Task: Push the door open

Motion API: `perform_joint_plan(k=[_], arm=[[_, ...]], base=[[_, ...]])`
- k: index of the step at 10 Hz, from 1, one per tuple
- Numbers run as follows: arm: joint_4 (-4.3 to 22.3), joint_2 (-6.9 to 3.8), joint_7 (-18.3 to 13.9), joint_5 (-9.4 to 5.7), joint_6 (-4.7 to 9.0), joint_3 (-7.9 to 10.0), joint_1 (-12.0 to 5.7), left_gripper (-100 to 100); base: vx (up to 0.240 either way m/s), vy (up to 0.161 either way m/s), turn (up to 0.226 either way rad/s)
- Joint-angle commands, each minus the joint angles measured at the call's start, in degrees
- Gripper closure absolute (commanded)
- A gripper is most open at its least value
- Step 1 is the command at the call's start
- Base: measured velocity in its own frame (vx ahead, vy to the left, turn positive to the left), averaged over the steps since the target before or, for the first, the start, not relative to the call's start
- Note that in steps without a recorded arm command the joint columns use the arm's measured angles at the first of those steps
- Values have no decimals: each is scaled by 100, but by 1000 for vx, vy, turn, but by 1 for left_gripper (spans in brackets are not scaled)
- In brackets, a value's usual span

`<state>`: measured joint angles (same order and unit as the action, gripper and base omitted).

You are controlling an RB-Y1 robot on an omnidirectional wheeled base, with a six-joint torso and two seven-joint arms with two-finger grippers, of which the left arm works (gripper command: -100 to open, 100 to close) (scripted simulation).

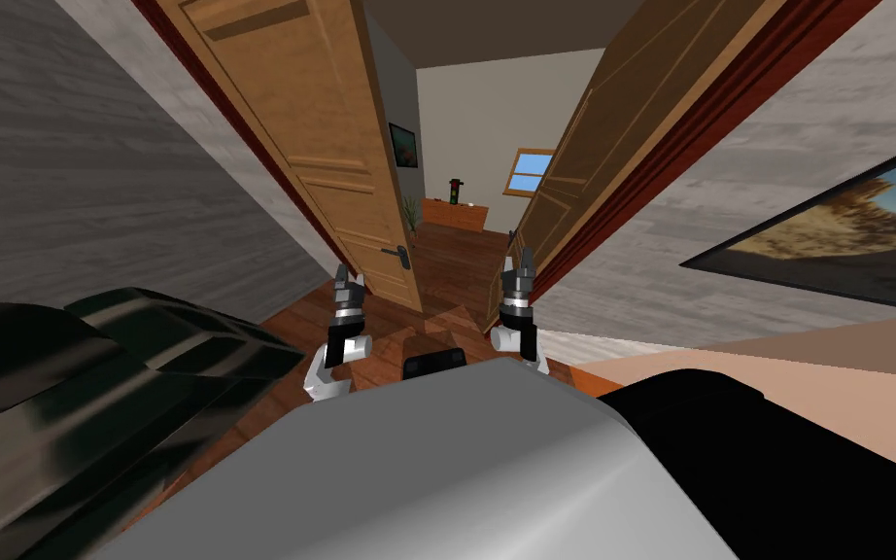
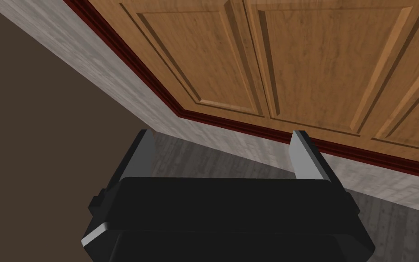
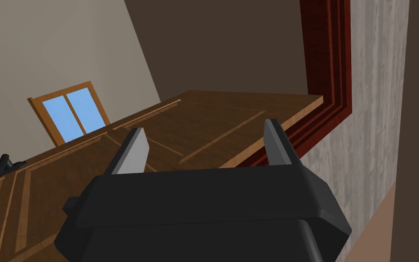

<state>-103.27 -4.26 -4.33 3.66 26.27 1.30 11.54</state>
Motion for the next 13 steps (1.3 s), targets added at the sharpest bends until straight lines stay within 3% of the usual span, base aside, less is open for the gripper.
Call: perform_joint_plan(k=[1, 13], arm=[[277, -19, 5, -18, -3, 7, -123, -100], [2332, 5, 91, -122, -243, 58, -1346, -100]], base=[[55, 110, -144], [44, 126, -157]])
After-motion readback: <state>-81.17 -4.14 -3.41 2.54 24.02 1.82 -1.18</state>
